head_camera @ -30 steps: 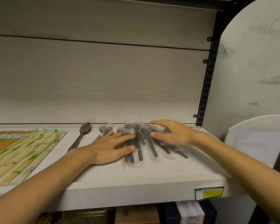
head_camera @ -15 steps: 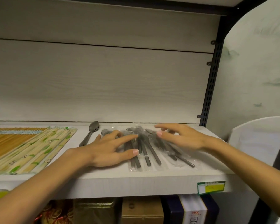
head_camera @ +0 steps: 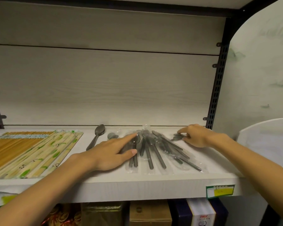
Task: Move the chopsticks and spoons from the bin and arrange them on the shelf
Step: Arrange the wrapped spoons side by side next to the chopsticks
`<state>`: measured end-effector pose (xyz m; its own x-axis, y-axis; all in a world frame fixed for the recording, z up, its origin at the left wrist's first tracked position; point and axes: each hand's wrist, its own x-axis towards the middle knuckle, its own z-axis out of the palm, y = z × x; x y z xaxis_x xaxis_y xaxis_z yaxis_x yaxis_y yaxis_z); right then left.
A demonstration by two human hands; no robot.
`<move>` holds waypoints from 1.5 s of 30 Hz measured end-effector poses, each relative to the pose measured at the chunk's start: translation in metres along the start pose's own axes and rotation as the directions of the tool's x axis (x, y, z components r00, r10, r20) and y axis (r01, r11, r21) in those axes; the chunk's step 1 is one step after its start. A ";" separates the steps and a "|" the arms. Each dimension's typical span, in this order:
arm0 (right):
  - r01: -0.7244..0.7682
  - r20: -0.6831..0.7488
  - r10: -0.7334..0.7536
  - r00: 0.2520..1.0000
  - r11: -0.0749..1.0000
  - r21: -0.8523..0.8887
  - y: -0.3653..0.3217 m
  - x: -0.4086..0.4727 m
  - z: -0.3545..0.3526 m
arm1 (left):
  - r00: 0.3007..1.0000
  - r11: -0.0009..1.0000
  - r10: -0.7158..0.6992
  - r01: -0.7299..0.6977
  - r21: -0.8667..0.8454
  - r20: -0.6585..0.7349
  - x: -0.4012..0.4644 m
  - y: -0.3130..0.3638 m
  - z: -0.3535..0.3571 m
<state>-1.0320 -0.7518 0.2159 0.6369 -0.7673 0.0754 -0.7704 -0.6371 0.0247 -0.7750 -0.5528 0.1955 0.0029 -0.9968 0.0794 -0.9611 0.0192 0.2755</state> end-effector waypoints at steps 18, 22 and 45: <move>0.286 -0.041 -0.285 0.958 0.925 0.251 -0.074 -0.040 0.003 | 0.995 0.999 0.051 -0.049 0.020 -0.088 -0.007 -0.020 -0.004; 0.266 -0.029 -0.265 0.964 0.945 0.189 -0.083 -0.036 0.003 | 0.998 0.995 0.035 -0.040 -0.091 -0.059 -0.013 -0.022 -0.006; 0.379 -0.142 -0.357 0.923 0.906 0.187 -0.141 0.024 -0.004 | 0.996 0.992 0.029 -0.018 0.128 -0.084 0.050 -0.058 -0.001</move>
<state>-0.9081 -0.6800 0.2185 0.8589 -0.4703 0.2027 -0.4511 -0.8821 -0.1354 -0.7191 -0.6032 0.1845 -0.0018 -0.9858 0.1680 -0.9885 0.0271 0.1488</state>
